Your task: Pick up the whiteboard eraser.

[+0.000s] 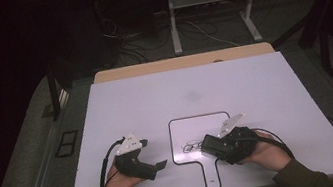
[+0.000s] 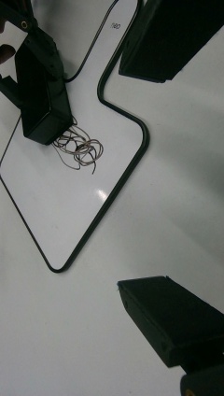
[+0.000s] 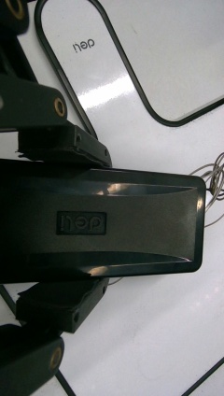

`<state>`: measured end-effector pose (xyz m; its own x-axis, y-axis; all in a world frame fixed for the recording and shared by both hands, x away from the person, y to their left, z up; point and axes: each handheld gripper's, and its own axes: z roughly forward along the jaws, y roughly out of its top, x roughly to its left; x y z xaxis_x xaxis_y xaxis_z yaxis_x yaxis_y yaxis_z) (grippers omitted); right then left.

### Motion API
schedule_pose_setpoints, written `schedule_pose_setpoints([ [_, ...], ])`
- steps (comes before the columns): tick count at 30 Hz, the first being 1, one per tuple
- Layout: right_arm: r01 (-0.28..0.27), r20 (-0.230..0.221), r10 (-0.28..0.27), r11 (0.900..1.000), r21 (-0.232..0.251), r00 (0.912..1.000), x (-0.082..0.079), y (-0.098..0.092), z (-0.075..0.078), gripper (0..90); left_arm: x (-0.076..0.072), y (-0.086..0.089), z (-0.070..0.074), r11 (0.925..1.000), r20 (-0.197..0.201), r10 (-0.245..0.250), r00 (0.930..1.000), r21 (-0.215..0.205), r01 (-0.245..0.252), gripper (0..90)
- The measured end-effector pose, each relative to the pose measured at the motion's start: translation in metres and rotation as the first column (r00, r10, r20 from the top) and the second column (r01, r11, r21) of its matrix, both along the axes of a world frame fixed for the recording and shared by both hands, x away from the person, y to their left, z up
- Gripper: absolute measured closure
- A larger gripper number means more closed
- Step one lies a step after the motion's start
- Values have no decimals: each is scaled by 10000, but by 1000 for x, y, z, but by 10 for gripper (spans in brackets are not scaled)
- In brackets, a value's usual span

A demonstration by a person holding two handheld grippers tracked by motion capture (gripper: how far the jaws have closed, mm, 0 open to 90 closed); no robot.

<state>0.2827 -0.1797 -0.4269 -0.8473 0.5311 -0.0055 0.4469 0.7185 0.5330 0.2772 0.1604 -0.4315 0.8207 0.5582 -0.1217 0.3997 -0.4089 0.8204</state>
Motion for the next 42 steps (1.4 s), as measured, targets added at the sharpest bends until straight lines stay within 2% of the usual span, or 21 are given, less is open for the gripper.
schedule_pose_setpoints([
  [10,-17,-137,18,10000,80,9999,0,0,1,381,0,0,0,10000,-31,16,10000,-6,-16,0],
  [13,-89,-108,88,9999,-52,9999,1,1,1,380,0,0,0,10000,13,-14,10000,18,14,0],
  [14,-85,26,85,9998,-169,10000,2,0,1,380,0,0,1,10000,13,-21,10000,11,21,0],
  [15,-66,-85,65,9999,-96,9999,2,1,1,381,-1,0,1,10000,17,-10,10000,-4,10,0],
  [26,-515,-362,510,9986,-118,9980,5,0,3,384,-1,0,1,10000,23,-52,10000,-2,52,0],
  [29,-555,-353,554,9985,-11,9978,7,-2,5,385,-1,-1,1,10000,25,-52,10000,-4,52,0],
  [30,-611,-250,608,9981,-118,9978,8,-4,7,386,-1,-1,1,10000,31,-56,10000,2,56,0],
  [34,-570,-463,578,9982,172,9973,10,-7,12,387,-1,-1,1,10000,-1,-26,10000,-19,26,0],
  [35,-606,-382,609,9981,105,9974,12,-9,12,387,-1,-1,1,10000,-3,-26,10000,-23,26,0],
  [40,-574,-541,599,9972,470,9967,18,-12,16,387,-1,-1,0,10000,-48,-34,10000,24,35,0],
  [42,-633,-457,657,9967,509,9968,21,-11,19,387,-1,-1,0,10000,-36,-35,10000,6,35,0],
])
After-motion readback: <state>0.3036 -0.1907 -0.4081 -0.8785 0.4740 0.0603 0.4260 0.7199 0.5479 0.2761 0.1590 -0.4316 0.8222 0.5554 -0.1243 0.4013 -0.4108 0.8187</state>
